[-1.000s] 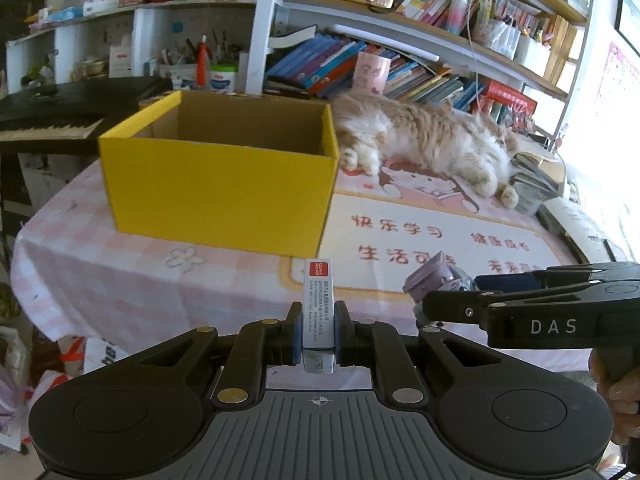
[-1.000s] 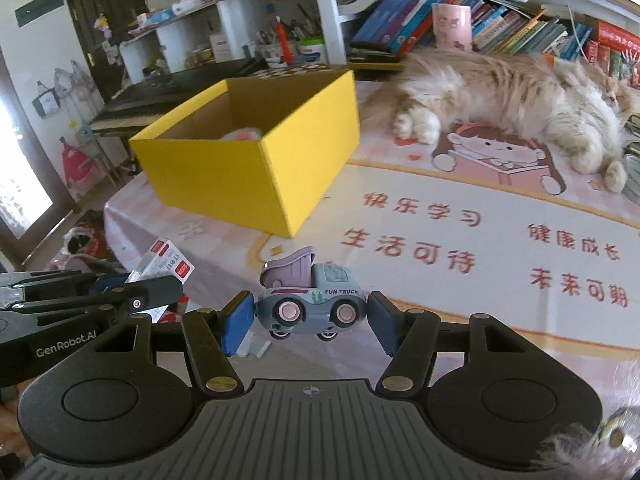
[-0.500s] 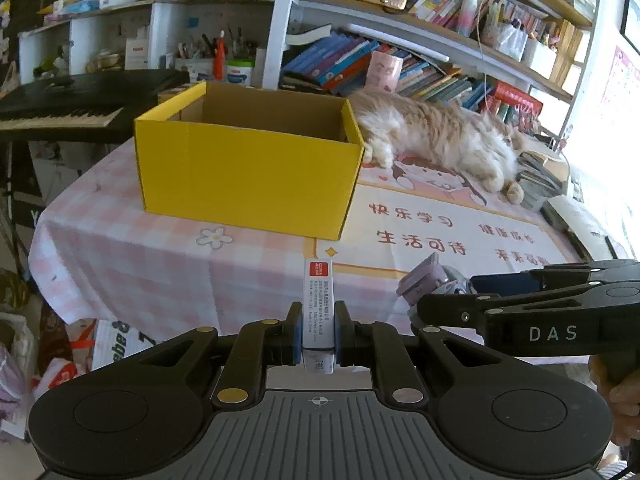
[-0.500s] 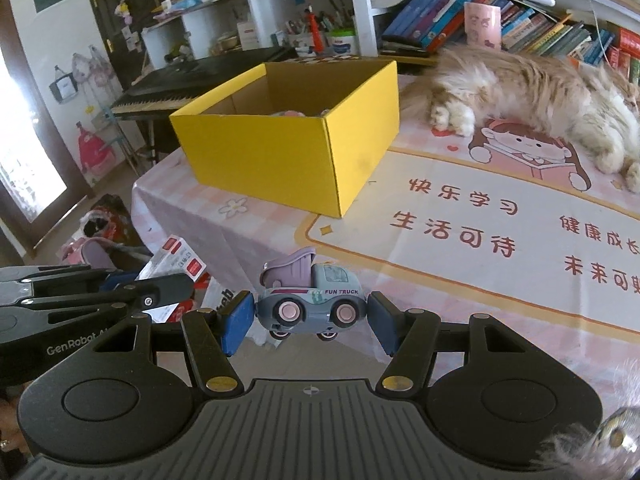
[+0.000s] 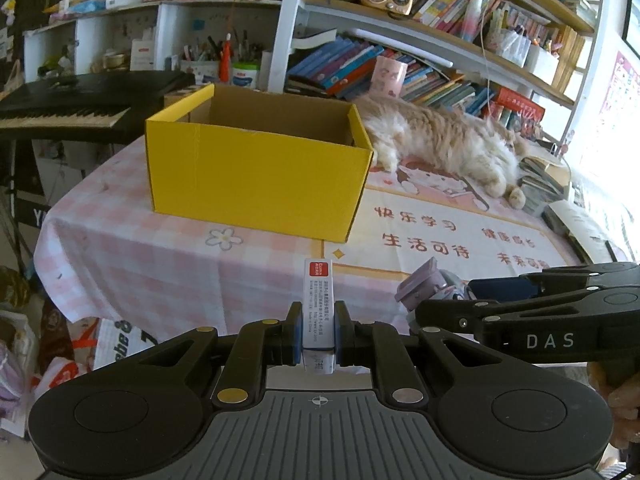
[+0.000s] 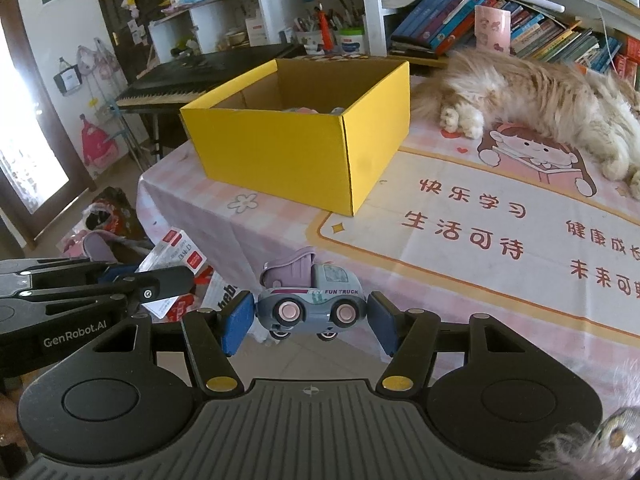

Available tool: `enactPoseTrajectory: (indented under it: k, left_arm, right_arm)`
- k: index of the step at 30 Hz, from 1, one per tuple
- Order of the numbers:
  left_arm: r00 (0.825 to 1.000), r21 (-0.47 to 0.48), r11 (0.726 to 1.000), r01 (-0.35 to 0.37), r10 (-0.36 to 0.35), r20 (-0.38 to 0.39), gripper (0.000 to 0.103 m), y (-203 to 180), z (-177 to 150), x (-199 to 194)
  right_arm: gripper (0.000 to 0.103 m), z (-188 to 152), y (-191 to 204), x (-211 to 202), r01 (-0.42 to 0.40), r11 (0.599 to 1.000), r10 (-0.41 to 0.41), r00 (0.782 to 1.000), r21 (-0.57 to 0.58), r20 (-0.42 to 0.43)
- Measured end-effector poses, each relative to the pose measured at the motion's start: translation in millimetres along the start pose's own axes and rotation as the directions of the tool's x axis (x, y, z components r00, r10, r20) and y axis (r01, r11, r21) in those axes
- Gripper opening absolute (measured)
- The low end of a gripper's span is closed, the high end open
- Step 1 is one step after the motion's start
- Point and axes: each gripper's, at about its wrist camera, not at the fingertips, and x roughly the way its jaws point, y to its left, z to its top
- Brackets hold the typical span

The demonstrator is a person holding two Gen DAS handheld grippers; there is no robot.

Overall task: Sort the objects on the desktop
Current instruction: 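Lift and carry the white-and-red box and toy truck toward the yellow box, then lower both items into the yellow box and open both tools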

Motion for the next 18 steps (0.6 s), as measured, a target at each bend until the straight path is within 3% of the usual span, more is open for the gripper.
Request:
enactPoseTrajectory:
  k: [9, 18]
  left_arm:
    - [1.0, -0.013, 1.0, -0.015, 0.015, 0.0, 0.013, 9.6, 3.8, 0.6]
    - [0.996, -0.008, 1.0, -0.026, 0.027, 0.081, 0.013, 22.2, 45.9, 10.5]
  right_arm:
    - [0.059, 4.1, 5.9, 4.4, -0.013, 1.0, 0.013, 1.0, -0.003, 0.005]
    - [0.059, 44.7, 5.6, 0.7, -0.027, 0.999, 0.029, 0.996, -0.029, 0.084]
